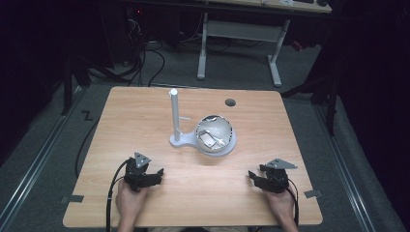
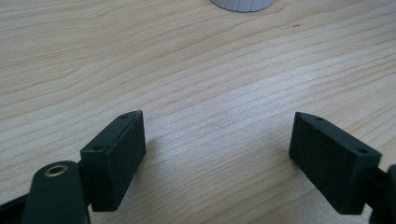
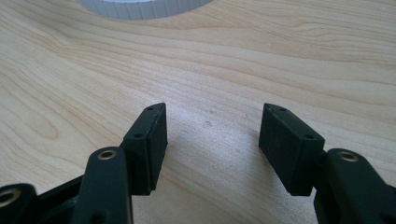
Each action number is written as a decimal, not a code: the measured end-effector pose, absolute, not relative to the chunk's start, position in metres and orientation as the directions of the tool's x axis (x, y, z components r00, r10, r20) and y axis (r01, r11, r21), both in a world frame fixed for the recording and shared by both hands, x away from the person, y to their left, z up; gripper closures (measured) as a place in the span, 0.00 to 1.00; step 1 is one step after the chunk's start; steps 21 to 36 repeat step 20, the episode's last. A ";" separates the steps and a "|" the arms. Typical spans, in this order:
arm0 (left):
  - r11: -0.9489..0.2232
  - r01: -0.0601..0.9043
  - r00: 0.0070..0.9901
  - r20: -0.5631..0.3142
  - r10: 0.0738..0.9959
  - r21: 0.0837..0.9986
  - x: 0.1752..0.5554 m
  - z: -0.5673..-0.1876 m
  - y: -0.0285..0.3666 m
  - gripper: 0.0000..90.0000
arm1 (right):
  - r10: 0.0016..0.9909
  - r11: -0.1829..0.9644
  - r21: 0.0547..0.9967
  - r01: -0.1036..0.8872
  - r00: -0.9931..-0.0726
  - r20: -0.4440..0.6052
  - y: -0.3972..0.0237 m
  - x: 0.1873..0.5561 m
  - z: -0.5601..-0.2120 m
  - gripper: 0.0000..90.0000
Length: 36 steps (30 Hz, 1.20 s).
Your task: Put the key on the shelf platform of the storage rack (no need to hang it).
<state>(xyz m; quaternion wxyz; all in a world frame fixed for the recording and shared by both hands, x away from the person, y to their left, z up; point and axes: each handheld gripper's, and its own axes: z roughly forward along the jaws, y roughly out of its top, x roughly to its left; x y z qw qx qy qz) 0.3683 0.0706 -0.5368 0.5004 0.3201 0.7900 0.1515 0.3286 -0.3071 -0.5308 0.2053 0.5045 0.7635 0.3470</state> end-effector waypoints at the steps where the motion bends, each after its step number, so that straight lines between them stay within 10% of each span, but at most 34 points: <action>1: 0.749 0.354 -0.294 -0.694 0.657 0.559 0.368 -0.537 0.071 0.21 | 0.912 0.253 0.737 0.627 -0.409 0.035 -0.307 0.329 -0.531 0.46; 36: 0.754 0.350 -0.301 -0.696 0.652 0.556 0.369 -0.536 0.071 0.21 | 0.908 0.299 0.726 0.619 -0.419 -0.016 -0.301 0.327 -0.531 0.42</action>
